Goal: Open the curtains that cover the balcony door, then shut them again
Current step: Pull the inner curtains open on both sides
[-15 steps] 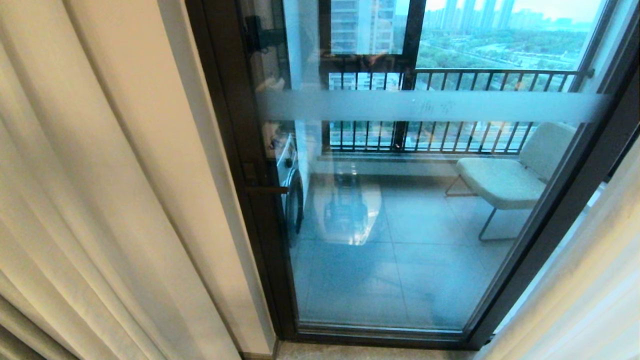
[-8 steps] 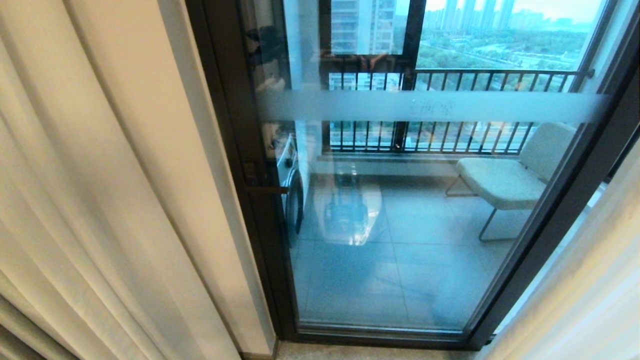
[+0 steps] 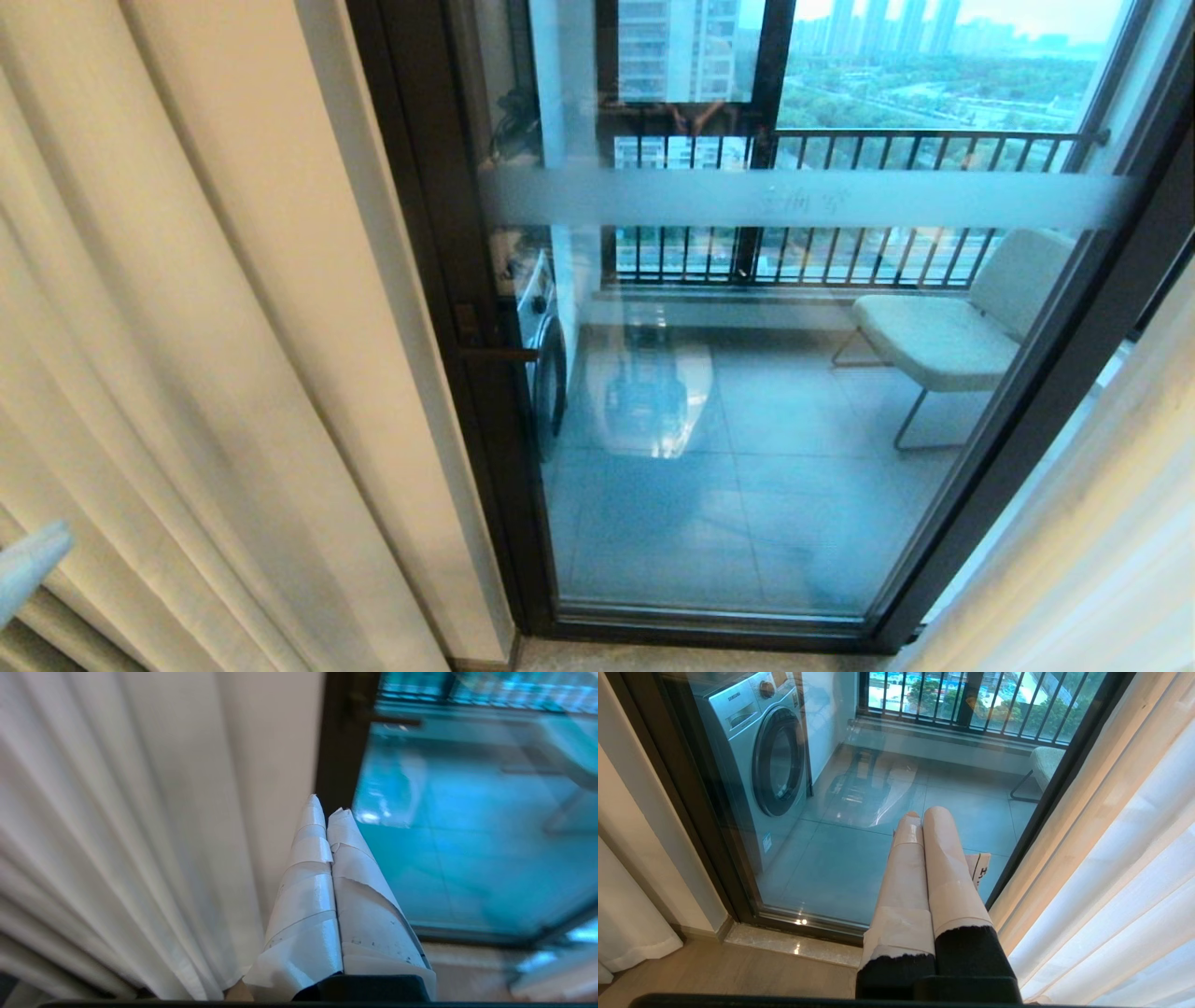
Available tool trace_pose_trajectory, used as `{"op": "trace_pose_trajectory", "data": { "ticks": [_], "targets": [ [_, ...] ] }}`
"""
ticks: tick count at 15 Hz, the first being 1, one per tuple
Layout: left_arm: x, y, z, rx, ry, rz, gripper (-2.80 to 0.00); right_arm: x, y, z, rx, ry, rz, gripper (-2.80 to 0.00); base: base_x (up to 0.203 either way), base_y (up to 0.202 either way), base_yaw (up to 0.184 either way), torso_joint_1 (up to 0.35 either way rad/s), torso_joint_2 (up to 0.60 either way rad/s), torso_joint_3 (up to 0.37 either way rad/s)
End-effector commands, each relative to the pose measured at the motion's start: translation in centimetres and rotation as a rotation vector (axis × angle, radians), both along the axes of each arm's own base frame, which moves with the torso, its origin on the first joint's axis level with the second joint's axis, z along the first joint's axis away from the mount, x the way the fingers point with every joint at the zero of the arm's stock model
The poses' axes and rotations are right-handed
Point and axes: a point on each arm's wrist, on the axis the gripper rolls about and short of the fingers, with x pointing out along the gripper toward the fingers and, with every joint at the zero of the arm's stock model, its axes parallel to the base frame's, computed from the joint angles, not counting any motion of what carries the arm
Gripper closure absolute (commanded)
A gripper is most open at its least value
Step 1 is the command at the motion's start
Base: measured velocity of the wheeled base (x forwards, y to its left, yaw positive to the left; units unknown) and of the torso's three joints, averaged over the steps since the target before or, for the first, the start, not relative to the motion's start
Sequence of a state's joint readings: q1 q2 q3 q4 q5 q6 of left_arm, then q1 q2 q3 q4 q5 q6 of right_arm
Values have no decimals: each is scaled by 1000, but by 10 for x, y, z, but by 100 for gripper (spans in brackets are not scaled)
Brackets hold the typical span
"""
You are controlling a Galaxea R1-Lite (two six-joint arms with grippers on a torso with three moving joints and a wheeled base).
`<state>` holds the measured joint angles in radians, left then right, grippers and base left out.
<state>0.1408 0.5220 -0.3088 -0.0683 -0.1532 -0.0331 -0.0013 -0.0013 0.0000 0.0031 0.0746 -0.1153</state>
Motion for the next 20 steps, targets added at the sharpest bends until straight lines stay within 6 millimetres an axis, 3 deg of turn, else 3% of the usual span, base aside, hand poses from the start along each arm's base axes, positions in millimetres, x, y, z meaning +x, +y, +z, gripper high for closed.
{"op": "trace_pose_trajectory", "data": {
  "ticks": [1,4,8,12,20],
  "targets": [
    [-25,-4,-26,10,-75,-56,0,0,0,0,-1,1,2,0,0,0,0,0,0,0],
    [-38,-4,-61,31,-103,-110,0,0,0,0,-1,1,0,0,0,0,0,0,0,0],
    [-56,-4,-86,78,-133,-130,0,0,0,0,-1,1,0,0,0,0,0,0,0,0],
    [-54,0,-90,101,-127,18,0,0,0,0,-1,1,1,0,0,0,0,0,0,0],
    [-52,-1,-95,140,-127,-17,0,0,0,0,-1,1,0,0,0,0,0,0,0,0]
  ]
}}
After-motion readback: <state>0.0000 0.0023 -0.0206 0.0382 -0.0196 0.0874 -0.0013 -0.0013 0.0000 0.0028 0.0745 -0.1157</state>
